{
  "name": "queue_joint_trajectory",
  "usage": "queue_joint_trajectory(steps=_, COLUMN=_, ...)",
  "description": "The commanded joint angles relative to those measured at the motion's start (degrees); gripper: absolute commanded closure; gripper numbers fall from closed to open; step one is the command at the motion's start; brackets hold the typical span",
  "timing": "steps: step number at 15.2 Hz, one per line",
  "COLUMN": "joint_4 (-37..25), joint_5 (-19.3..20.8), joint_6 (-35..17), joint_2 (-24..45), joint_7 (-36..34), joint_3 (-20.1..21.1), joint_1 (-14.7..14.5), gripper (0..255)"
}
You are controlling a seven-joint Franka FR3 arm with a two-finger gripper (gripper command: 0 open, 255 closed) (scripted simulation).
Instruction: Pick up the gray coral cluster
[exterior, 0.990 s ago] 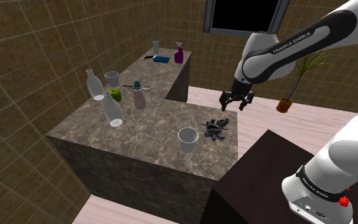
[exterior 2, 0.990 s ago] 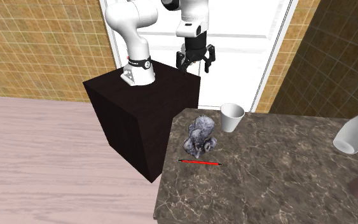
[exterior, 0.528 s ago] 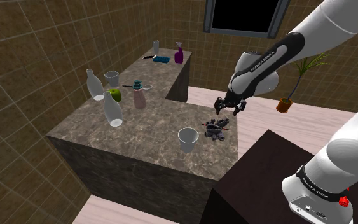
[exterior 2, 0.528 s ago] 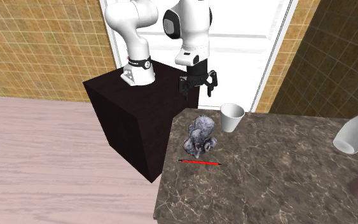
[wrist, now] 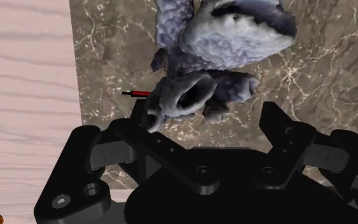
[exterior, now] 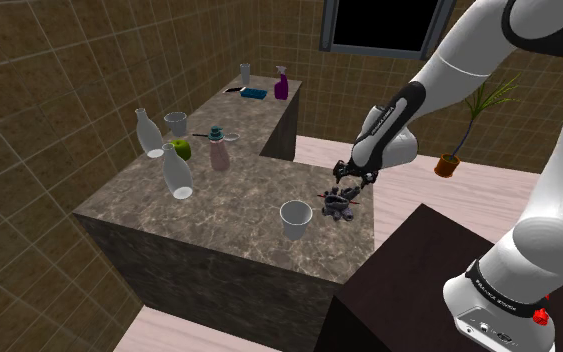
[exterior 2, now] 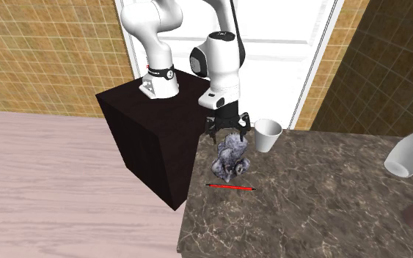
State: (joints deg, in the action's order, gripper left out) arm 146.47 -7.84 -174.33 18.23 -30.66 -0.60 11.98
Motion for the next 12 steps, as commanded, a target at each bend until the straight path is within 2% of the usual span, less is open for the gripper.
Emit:
queue_joint_trajectory(steps=1, joint_4=-1.4, joint_5=-0.6, joint_6=-2.6, joint_2=3.4, joint_7=-0.2, joint_3=-0.1, joint_1=0.8, gripper=0)
queue_joint_trajectory(steps=8, joint_4=-3.6, joint_5=-1.0, joint_6=-7.7, joint_2=10.6, joint_7=0.4, joint_3=1.7, joint_1=2.5, gripper=0)
queue_joint_trajectory(steps=10, joint_4=-3.6, joint_5=-1.0, joint_6=-7.7, joint_2=10.6, joint_7=0.4, joint_3=1.7, joint_1=2.5, gripper=0)
queue_joint_trajectory(steps=11, joint_4=-3.5, joint_5=-1.0, joint_6=-7.7, joint_2=10.5, joint_7=0.4, joint_3=1.7, joint_1=2.5, gripper=255)
queue_joint_trajectory(steps=12, joint_4=-3.6, joint_5=-1.0, joint_6=-7.7, joint_2=10.6, joint_7=0.5, joint_3=1.8, joint_1=2.5, gripper=255)
